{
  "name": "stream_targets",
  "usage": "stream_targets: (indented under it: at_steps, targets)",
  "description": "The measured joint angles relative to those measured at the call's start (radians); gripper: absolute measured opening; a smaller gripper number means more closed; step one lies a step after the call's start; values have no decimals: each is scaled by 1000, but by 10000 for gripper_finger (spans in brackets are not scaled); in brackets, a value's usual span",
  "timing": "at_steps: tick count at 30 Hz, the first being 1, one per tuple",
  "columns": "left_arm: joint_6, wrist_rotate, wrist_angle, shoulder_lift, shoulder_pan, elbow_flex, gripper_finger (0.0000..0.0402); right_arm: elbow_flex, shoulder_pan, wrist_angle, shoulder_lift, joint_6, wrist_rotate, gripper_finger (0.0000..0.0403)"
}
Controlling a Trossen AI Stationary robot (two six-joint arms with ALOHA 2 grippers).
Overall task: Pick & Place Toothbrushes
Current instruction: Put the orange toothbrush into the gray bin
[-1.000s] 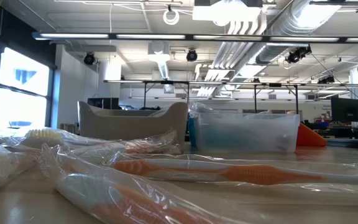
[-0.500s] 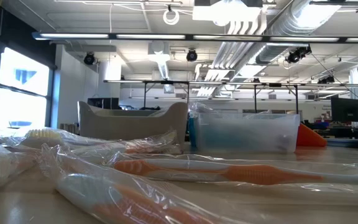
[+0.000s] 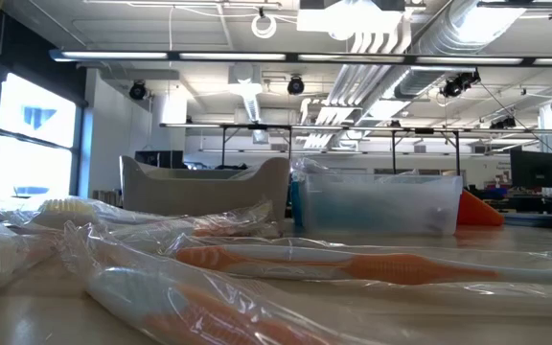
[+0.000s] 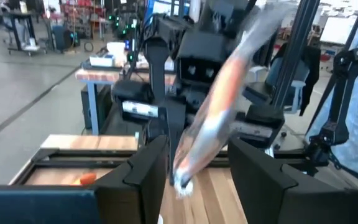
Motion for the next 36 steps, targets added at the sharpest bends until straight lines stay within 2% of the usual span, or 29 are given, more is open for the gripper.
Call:
stream_targets:
  at_steps: [20, 30, 36]
  targets:
    - [0, 0, 15, 8, 0, 0, 162, 0, -36, -43, 1, 61, -27, 7]
    - [0, -3, 15, 8, 1, 0, 87, 0, -38, -44, 1, 64, -29, 7]
    - [0, -3, 14, 8, 1, 0, 58, 0, -38, -44, 1, 64, -38, 7]
